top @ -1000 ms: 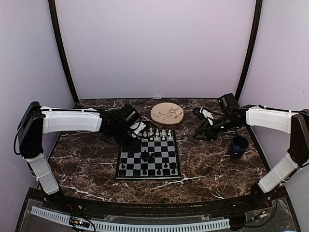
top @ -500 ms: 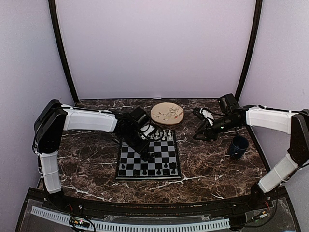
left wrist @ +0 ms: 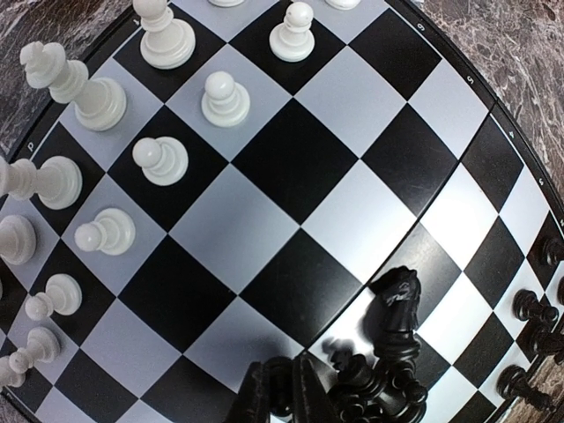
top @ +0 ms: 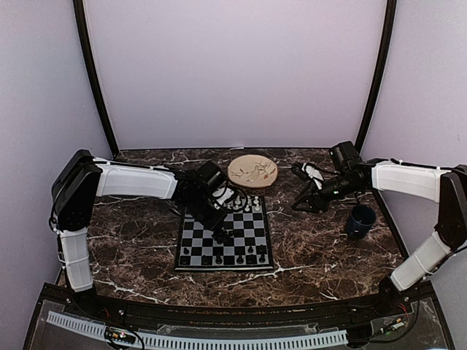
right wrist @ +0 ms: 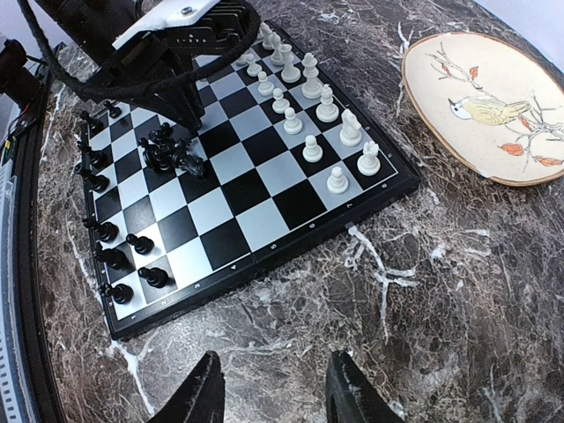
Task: Set up the chess pieces on the board
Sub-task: Pick up the pawn from the chessboard, then place the pawn at g7.
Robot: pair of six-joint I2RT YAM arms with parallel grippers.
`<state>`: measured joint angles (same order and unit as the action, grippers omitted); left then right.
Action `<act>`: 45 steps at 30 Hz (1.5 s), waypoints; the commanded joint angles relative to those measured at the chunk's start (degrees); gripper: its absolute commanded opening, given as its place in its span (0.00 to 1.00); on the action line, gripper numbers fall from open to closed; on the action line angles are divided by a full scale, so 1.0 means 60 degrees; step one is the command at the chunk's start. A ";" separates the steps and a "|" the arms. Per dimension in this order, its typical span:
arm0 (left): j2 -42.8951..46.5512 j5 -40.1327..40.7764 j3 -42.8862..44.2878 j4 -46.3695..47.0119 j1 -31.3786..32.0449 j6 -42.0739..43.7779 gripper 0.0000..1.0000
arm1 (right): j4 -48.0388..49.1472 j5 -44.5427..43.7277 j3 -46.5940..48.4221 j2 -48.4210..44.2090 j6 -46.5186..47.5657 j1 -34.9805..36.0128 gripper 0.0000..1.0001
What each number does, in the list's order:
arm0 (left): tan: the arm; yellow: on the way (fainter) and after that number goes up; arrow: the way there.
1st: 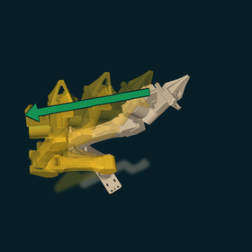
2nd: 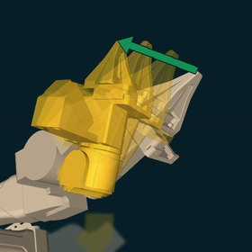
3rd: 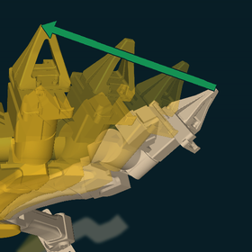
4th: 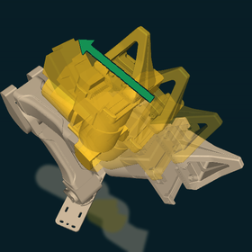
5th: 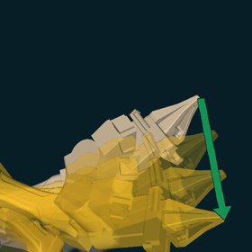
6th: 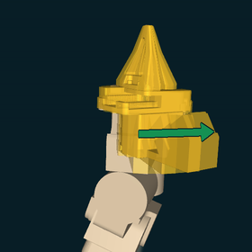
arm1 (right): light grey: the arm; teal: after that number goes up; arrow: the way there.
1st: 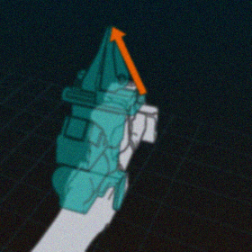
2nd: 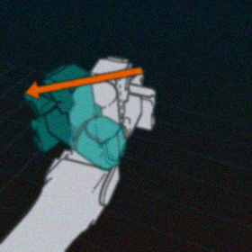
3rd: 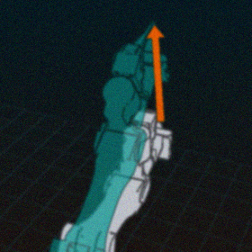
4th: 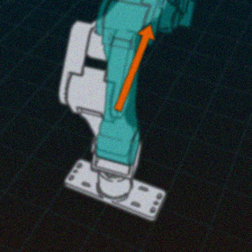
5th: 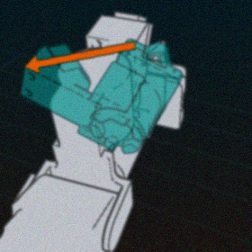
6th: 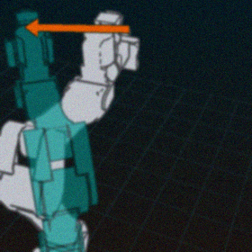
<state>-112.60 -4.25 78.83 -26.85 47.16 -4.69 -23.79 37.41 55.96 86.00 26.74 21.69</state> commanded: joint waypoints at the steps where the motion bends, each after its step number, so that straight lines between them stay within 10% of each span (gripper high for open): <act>1: 0.0655 0.0154 0.0034 -0.0086 0.0007 0.0139 0.04 | 0.0072 -0.0017 0.0011 0.0023 0.0077 -0.0031 0.40; 20: 0.4842 -0.1252 -0.4191 0.0320 -0.0015 0.0791 0.04 | 0.0044 0.0105 0.0057 0.0268 0.0073 -0.0027 0.40; 45: 0.3714 -0.1094 -0.4504 0.0790 -0.0008 0.1243 0.05 | -0.0032 0.0136 0.0120 0.0443 0.0116 -0.0027 0.40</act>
<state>-90.26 -11.46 51.90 -22.33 47.11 2.00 -24.08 37.50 55.99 88.20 26.94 21.69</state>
